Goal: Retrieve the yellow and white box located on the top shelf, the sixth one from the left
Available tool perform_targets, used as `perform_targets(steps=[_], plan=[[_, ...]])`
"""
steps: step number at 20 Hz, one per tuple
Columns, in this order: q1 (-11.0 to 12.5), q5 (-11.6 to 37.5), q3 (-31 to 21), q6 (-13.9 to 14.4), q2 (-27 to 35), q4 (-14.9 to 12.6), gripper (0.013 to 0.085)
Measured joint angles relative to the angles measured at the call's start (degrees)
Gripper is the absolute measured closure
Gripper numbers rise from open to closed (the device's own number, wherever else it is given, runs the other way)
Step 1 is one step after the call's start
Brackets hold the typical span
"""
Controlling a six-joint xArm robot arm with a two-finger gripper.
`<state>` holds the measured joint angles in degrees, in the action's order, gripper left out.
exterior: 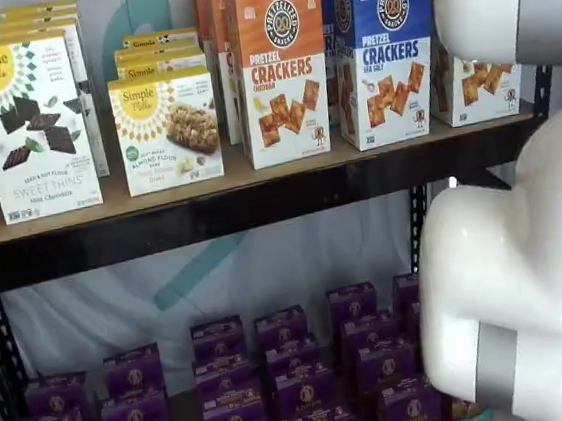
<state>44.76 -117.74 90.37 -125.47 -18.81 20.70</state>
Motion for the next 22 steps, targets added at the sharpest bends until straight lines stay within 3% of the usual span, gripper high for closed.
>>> perform_targets(steps=[3,7,10,18,22], plan=[[-3.1,-2.9,1.2,1.0,0.3,-4.2,0.013],[-4.0,-1.7,-1.5,2.2,-2.3,-3.6,0.013],[-3.0,1.1,-4.1,2.7,-4.7,-0.6,0.013],[2.1,11.7,-11.8,2.4,-11.3,11.2,0.013],[3.8,15.8,-14.1,1.9,-13.0,15.0,0.013]])
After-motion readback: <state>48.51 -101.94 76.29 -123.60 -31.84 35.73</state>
